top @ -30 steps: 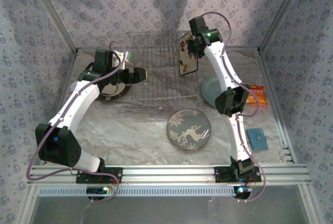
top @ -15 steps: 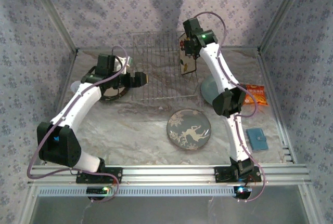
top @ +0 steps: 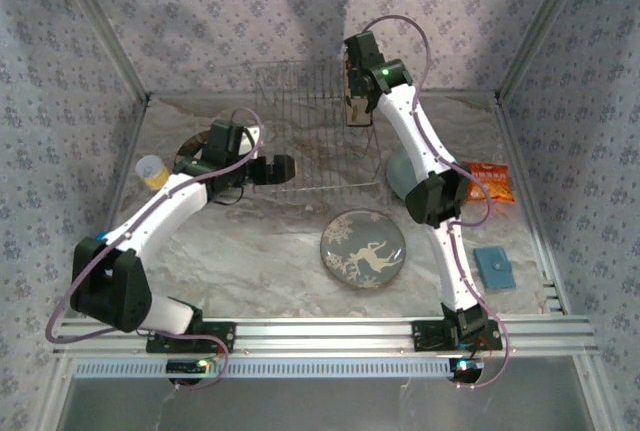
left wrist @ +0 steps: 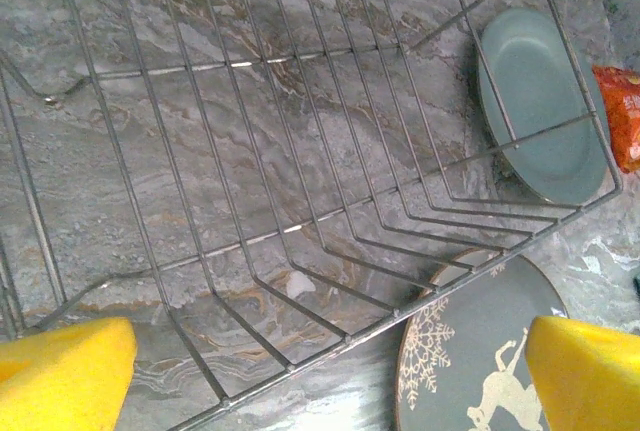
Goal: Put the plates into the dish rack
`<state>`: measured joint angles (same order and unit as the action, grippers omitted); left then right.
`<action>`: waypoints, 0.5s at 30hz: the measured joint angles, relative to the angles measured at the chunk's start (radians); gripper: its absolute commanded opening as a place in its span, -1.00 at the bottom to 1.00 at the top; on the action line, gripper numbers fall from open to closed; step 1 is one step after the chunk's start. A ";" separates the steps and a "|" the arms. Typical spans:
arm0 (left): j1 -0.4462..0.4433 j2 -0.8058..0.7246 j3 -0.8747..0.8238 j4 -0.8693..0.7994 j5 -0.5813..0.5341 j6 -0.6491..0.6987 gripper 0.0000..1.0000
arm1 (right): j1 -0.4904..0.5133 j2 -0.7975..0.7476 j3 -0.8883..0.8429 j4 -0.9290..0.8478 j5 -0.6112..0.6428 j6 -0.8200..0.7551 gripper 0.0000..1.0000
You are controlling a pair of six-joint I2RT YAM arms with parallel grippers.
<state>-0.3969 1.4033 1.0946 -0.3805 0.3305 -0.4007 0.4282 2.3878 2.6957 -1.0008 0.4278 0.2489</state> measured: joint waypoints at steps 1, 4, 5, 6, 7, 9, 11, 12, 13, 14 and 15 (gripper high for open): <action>-0.001 -0.002 0.000 0.004 -0.005 -0.003 0.98 | 0.000 0.000 0.000 0.009 0.004 0.000 -1.00; -0.004 -0.004 0.000 0.019 -0.010 -0.013 0.98 | 0.000 0.000 0.000 0.035 0.016 0.000 -1.00; -0.004 -0.004 0.000 0.019 -0.011 -0.014 0.98 | 0.000 0.001 0.000 0.044 0.020 0.000 -1.00; -0.004 -0.004 0.000 0.019 -0.013 -0.016 0.98 | 0.000 0.002 0.000 0.051 0.024 0.001 -1.00; -0.004 -0.004 0.000 0.019 -0.014 -0.018 0.98 | 0.000 0.003 0.000 0.057 0.028 0.001 -1.00; -0.004 -0.004 0.000 0.019 -0.015 -0.020 0.98 | 0.000 0.007 0.000 0.069 0.032 0.005 -1.00; -0.004 -0.004 0.000 0.019 -0.017 -0.021 0.98 | 0.000 0.014 0.000 0.081 0.034 0.009 -1.00; -0.004 -0.004 -0.001 0.019 -0.017 -0.021 0.98 | 0.000 0.018 0.000 0.090 0.034 0.012 -1.00; -0.004 -0.004 -0.001 0.019 -0.018 -0.021 0.98 | 0.001 0.024 0.000 0.097 0.034 0.016 -1.00; -0.004 -0.004 -0.001 0.019 -0.018 -0.021 0.98 | 0.002 0.031 0.000 0.106 0.037 0.017 -1.00; -0.004 -0.004 -0.001 0.019 -0.018 -0.021 0.98 | 0.005 0.040 0.000 0.117 0.043 0.018 -1.00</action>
<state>-0.4007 1.3991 1.0935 -0.3618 0.3126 -0.4217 0.4335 2.4275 2.6957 -0.8841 0.4709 0.2672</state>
